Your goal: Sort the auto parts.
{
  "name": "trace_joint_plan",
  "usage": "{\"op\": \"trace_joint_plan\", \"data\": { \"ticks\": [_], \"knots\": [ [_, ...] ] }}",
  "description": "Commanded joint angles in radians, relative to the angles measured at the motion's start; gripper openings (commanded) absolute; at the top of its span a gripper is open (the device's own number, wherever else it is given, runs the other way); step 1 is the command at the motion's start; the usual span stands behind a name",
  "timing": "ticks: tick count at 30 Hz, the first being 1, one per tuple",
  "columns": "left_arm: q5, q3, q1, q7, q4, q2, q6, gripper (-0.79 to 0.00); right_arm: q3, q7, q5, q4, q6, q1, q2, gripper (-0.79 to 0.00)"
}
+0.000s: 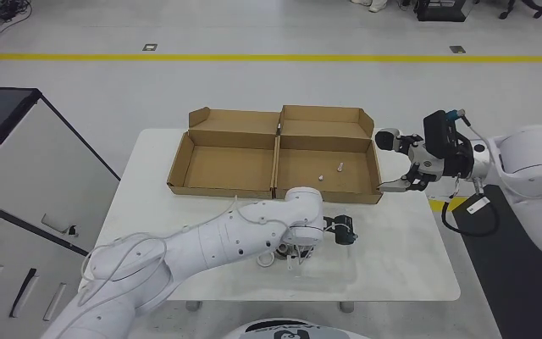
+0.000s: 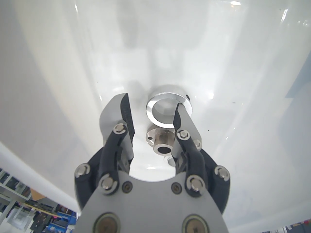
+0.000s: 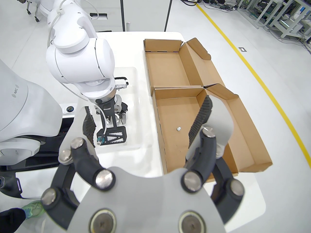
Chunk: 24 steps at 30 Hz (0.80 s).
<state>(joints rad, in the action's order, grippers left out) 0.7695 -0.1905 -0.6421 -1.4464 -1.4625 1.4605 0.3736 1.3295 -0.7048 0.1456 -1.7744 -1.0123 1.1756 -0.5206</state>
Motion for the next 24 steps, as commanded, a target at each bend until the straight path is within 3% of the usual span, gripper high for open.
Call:
{"op": "trace_joint_plan", "data": {
  "ticks": [1, 8, 24],
  "knots": [
    [-0.004, -0.003, 0.001, -0.001, 0.004, 0.001, -0.002, -0.403, 0.0, 0.0, 0.0, 0.0, 0.0, 0.0, 0.0, 0.0],
    [0.002, -0.008, -0.003, -0.004, 0.017, 0.005, -0.004, -0.465, 0.0, 0.0, 0.0, 0.0, 0.0, 0.0, 0.0, 0.0],
    [-0.003, -0.004, -0.002, 0.01, 0.054, 0.015, 0.01, -0.514, 0.0, 0.0, 0.0, 0.0, 0.0, 0.0, 0.0, 0.0]
  ]
}}
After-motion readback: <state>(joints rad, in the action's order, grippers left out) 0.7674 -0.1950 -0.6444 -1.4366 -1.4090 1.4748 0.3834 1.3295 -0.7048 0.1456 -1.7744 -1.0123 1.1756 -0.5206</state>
